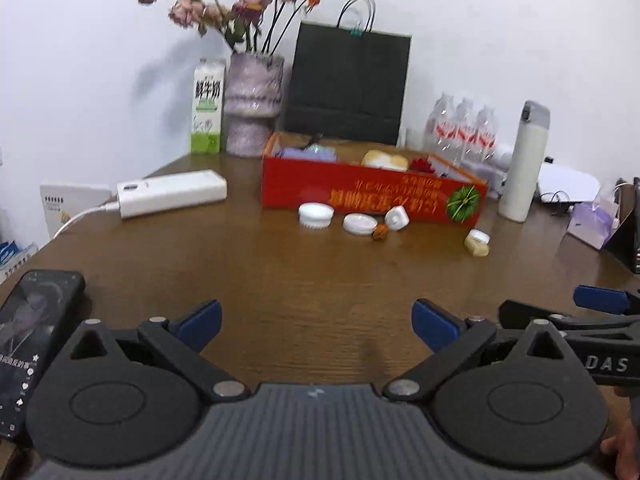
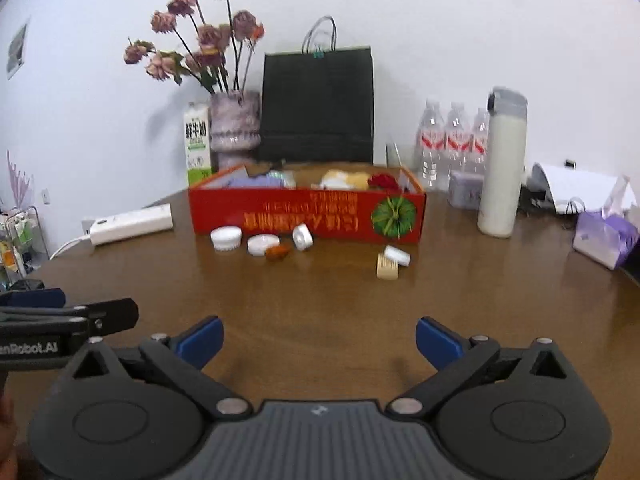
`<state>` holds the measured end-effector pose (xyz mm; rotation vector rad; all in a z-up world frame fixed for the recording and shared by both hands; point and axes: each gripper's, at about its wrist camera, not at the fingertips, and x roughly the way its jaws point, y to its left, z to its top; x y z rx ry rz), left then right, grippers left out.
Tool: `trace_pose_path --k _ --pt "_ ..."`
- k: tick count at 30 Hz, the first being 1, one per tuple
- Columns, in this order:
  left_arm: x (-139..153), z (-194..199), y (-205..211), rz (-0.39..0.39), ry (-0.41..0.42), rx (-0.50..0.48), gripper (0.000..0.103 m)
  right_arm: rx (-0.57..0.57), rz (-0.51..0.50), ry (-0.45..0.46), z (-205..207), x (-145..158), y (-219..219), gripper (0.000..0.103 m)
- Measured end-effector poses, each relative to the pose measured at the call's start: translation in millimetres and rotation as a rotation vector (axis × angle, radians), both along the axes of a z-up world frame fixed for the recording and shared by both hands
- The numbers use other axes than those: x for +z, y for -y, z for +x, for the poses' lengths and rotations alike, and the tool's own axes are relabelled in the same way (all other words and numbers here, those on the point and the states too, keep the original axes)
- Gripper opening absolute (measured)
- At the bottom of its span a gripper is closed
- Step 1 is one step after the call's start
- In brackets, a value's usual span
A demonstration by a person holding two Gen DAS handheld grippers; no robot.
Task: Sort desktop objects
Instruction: 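Withdraw both grippers from the box back over the desk, then grasp the large white bottle cap with the left gripper while the right grasps the small white cap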
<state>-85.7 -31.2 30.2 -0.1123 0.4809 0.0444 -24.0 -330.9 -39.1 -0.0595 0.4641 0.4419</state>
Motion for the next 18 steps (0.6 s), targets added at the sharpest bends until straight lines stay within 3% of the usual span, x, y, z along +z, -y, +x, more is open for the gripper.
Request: trace_pose_path --k 8,11,15,18 --pt "-5.3 0.2 -1.0 -0.005 -0.013 -0.011 0.103 -0.028 -0.012 -0.028 5.5 -3.1 -0.7 0.103" --pt "2.0 10.8 0.1 0.049 -0.004 -0.038 0.103 -0.02 -0.011 -0.015 10.3 2.0 1.8 0.103" --pt "17.9 44.9 -0.6 0.137 0.025 -0.032 0.103 -0.043 -0.026 0.011 32.4 11.1 4.8 0.098" --pt "21.7 87.5 -6.5 0.108 -0.027 -0.029 0.103 -0.028 -0.024 0.003 60.8 16.9 3.4 0.09"
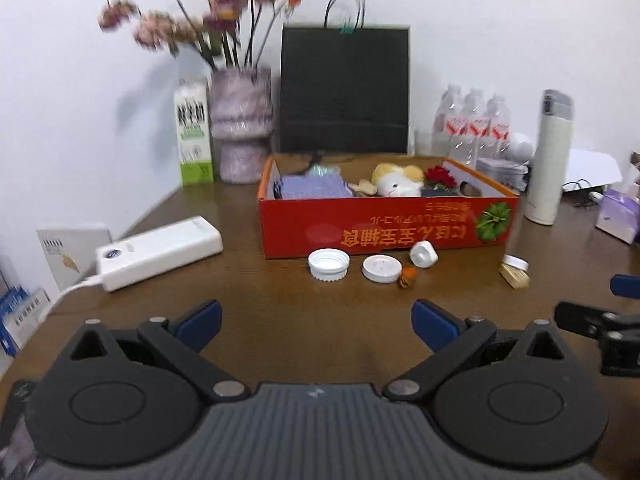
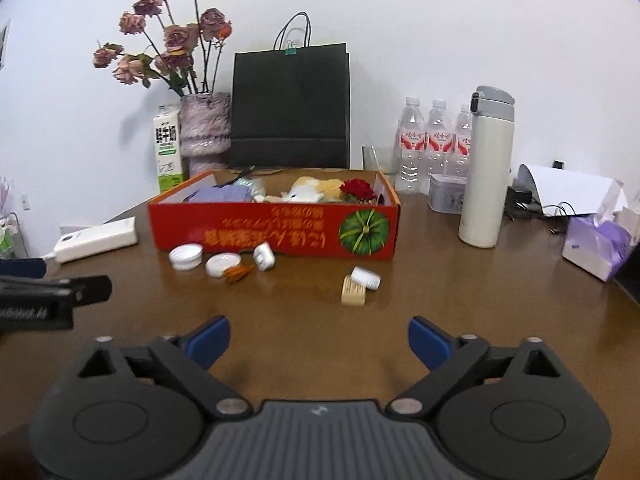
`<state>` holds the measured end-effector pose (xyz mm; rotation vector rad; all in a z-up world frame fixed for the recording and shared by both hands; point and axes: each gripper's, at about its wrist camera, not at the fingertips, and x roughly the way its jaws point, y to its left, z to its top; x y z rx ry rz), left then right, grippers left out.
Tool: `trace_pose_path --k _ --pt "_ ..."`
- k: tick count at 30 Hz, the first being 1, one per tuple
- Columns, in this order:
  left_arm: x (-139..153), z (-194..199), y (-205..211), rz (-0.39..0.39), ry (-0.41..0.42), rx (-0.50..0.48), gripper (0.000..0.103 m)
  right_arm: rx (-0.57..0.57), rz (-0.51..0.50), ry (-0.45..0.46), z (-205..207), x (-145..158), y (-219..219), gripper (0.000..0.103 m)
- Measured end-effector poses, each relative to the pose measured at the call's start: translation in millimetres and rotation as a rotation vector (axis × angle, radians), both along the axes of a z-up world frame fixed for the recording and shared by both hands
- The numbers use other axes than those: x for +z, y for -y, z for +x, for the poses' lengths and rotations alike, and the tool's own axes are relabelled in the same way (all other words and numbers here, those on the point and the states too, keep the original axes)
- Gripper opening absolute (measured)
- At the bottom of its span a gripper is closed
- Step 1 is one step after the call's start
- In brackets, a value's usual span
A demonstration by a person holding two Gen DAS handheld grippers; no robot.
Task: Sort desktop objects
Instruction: 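Grasp the large white bottle cap with the left gripper while the right grasps the small white cap, then carry the large cap with the left gripper while the right carries the small cap into the box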
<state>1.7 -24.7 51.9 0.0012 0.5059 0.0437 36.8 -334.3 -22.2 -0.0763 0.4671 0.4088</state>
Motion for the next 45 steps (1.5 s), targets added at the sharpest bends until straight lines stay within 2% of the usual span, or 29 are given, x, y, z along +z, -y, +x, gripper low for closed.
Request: trace_pose_path --k 3,6,10,13,15,18,19,20,21,22,24,26,32,35,38,41,43,45 --pt "-2.5 39.1 -1.8 -0.027 -0.03 -0.031 0.102 0.023 -0.018 0.002 30.8 0.8 -6.6 0.089" --pt "-5.5 64.4 1.9 0.004 -0.03 -0.037 0.102 0.004 -0.062 -0.029 61.4 -3.7 -12.1 0.086" --pt "-11.3 84.4 6.1 0.056 -0.005 -0.062 0.102 -0.004 -0.069 -0.08 94.3 -13.0 -12.8 0.083" --pt "-17.6 100.8 0.6 0.082 -0.019 -0.021 0.1 -0.002 -0.062 -0.114 115.0 -19.1 -14.6 0.078" --pt "-22.0 112.7 -8.1 0.023 -0.058 -0.015 0.094 -0.01 -0.049 -0.145 126.8 -22.6 -15.2 0.072" --pt "-26.6 126.8 -16.4 -0.058 -0.092 -0.011 0.093 -0.027 0.021 -0.218 145.8 -29.0 -10.5 0.049" --pt "-27.2 130.5 -16.6 -0.065 -0.099 -0.014 0.089 -0.033 0.051 -0.232 149.1 -31.6 -8.3 0.033" --pt "-28.6 133.6 -15.8 -0.069 -0.11 -0.02 0.073 -0.039 0.059 -0.223 149.2 -32.7 -7.4 0.028" --pt "-31.2 137.3 -15.0 -0.069 -0.136 -0.032 0.045 -0.043 0.071 -0.221 148.5 -33.5 -5.8 0.028" --pt "-33.6 139.1 -15.3 -0.075 -0.155 -0.034 0.043 -0.05 0.097 -0.22 147.6 -32.8 -2.4 0.028" --pt "-34.5 135.8 -18.5 -0.09 -0.145 -0.021 0.041 -0.056 0.155 -0.21 144.8 -30.4 6.0 0.028" --pt "-32.3 130.7 -21.2 -0.094 -0.12 -0.008 0.041 -0.064 0.172 -0.174 140.2 -24.0 10.2 0.028" --pt "-12.9 104.4 -19.3 -0.078 0.009 0.014 0.041 0.005 0.102 -0.004 112.3 -5.0 -5.2 0.028" --pt "-7.6 86.3 -13.1 -0.072 0.036 0.025 0.041 0.055 0.074 0.022 99.6 -5.4 -19.0 0.028" --pt "-5.2 54.8 -6.0 -0.059 0.104 0.037 0.041 0.099 0.056 0.052 79.6 -2.5 -25.3 0.028" --pt "-1.4 15.4 -6.9 -0.114 0.166 0.047 0.041 0.107 0.089 0.109 51.4 4.2 -22.6 0.028" --pt "-2.0 -7.2 -7.9 -0.17 0.163 0.025 0.041 0.101 0.151 0.112 31.8 5.8 -14.0 0.028" --pt "-3.3 -24.1 -3.1 -0.176 0.137 -0.012 0.041 0.089 0.193 0.109 12.5 3.7 -6.9 0.028"
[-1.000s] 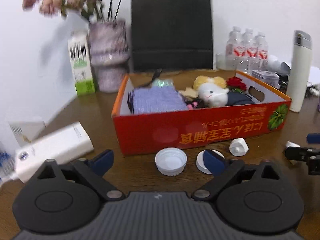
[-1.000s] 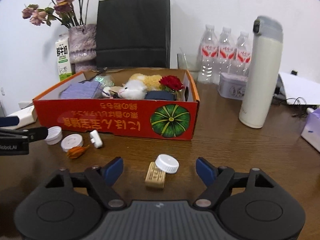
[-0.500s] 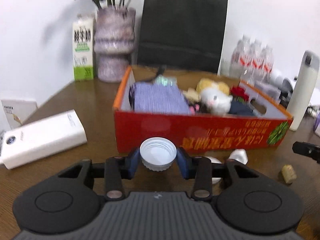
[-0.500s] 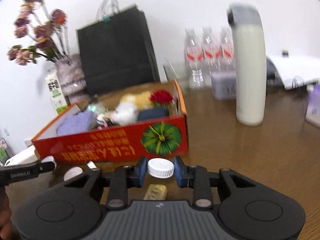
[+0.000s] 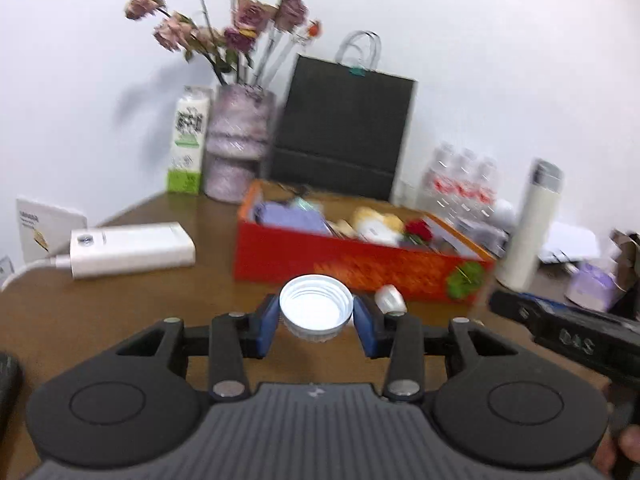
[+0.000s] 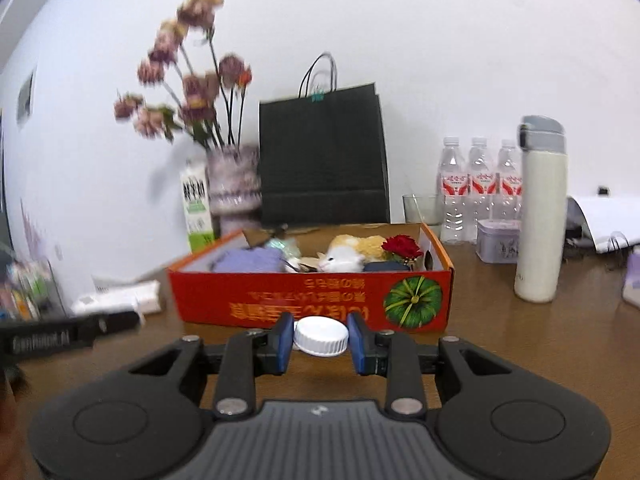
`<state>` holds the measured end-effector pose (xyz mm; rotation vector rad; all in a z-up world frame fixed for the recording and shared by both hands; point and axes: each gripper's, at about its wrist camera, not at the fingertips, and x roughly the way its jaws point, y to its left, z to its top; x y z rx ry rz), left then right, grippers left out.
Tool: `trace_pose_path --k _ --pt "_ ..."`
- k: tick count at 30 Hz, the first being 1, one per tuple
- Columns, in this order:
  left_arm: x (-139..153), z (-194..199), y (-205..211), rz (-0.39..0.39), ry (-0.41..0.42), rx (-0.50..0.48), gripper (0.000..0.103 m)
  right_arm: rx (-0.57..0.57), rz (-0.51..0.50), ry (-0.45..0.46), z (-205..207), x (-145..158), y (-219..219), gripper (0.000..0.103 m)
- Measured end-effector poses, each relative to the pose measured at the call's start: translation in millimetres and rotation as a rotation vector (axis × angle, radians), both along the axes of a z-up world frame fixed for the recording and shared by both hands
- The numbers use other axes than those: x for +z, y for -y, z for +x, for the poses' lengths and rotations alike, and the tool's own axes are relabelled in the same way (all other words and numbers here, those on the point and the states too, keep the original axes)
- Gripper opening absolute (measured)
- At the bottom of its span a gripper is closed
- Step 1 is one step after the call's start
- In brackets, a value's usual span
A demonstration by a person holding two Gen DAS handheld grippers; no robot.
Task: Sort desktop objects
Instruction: 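Carry the large cap with the left gripper while the right carries the small cap into the box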
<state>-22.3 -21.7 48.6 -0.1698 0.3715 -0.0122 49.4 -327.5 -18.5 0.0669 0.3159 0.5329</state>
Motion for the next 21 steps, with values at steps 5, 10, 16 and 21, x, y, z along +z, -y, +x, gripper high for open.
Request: trace_pose_path --k 5,10,16,21 --pt "6.7 -32.2 17.2 0.066 0.044 -0.047 0.041 -0.002 0.02 0.012 -29.8 8.7 10.5 0.028" --pt "22.9 -21.3 20.5 0.033 0.055 -0.087 0.041 -0.023 0.004 0.043 -27.1 27.6 15.3 0.028" --pt "69.1 65.4 33.3 0.016 0.041 -0.124 0.042 -0.06 -0.025 0.003 47.3 66.4 11.6 0.028" --pt "74.2 176.5 57.8 -0.043 -0.036 -0.186 0.041 -0.062 0.016 -0.167 147.2 76.9 2.3 0.028"
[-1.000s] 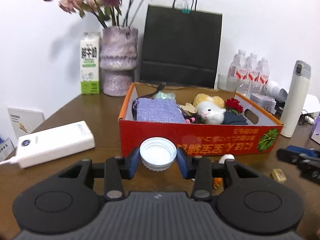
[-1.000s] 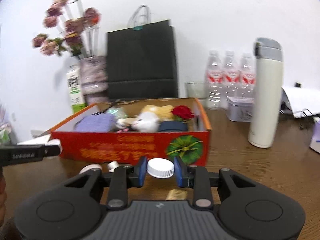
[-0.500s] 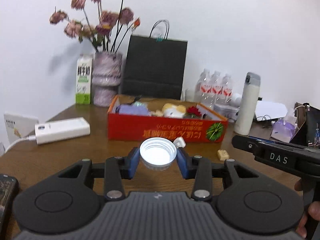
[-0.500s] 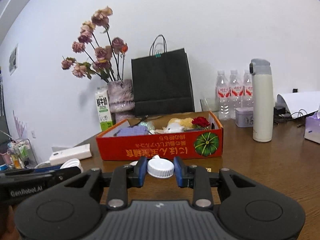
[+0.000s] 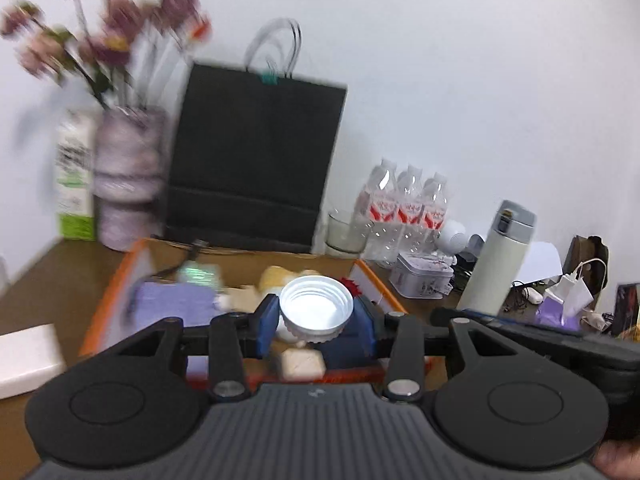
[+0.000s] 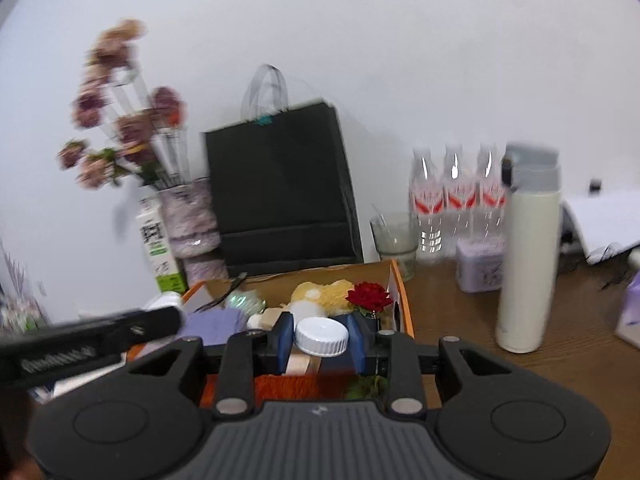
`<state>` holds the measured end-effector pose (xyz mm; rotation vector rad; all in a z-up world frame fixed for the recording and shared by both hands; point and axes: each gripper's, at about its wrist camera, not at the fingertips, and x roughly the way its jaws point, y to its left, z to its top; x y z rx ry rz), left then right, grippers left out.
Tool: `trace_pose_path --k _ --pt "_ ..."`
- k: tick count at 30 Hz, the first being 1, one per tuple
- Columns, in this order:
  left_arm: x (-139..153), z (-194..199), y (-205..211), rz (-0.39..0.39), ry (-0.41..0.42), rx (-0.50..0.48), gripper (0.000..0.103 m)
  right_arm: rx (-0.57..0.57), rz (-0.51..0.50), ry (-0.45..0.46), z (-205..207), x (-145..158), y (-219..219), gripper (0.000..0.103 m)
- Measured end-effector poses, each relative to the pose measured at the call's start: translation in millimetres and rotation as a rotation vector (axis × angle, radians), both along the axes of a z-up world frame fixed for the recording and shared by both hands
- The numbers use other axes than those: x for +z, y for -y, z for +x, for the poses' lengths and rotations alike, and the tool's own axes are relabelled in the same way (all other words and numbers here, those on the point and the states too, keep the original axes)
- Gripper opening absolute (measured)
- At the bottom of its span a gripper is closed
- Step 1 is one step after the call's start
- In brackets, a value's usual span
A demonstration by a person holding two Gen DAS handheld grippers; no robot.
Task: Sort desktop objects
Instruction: 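Carry the large cap with the left gripper while the right carries the small cap into the box, then withdraw both grippers from the box back over the desk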
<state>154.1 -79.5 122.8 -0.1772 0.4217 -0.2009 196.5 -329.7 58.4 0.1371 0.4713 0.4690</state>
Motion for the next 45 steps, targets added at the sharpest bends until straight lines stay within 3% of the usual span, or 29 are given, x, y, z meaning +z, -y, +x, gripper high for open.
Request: trace_pose_path --k 4,8,10,13,16,20,25,33,40,45 --pt "-27.6 66.2 16.3 0.007 -0.098 -0.031 0.042 -0.02 -0.012 -0.088 53.6 -18.1 -9.3 0.029" --pt "-53.2 101.8 21.4 0.016 -0.187 -0.044 0.044 -0.031 0.004 -0.136 82.2 -41.4 -13.3 0.032" --pt "-60.2 109.2 20.2 0.014 -0.199 -0.053 0.05 -0.044 0.029 -0.151 87.7 -47.4 -12.4 0.039" --pt "-60.7 111.0 8.3 -0.034 -0.193 -0.055 0.075 -0.038 0.04 -0.134 89.1 -41.6 -8.1 0.052" --pt "-50.4 101.6 0.4 -0.059 -0.162 -0.043 0.079 -0.053 0.061 -0.08 78.2 -26.4 0.2 0.071" --pt "-29.8 74.1 -7.3 -0.046 -0.133 -0.017 0.084 -0.032 0.003 -0.027 49.8 -14.7 -1.0 0.072" --pt "-23.3 12.1 -18.8 0.048 -0.148 0.109 0.093 -0.012 -0.052 -0.019 -0.6 -22.3 0.5 0.078" --pt "-65.2 -117.6 -32.6 0.104 -0.135 0.13 0.1 0.046 -0.179 -0.023 -94.1 -52.5 -8.5 0.082" --pt "-90.6 -185.3 -31.9 0.166 -0.156 0.111 0.1 0.042 -0.182 -0.058 -151.2 -74.0 -6.2 0.082" --pt "-97.7 -210.2 -28.5 0.156 -0.16 0.086 0.1 0.054 -0.215 -0.06 -178.7 -85.9 -6.4 0.082"
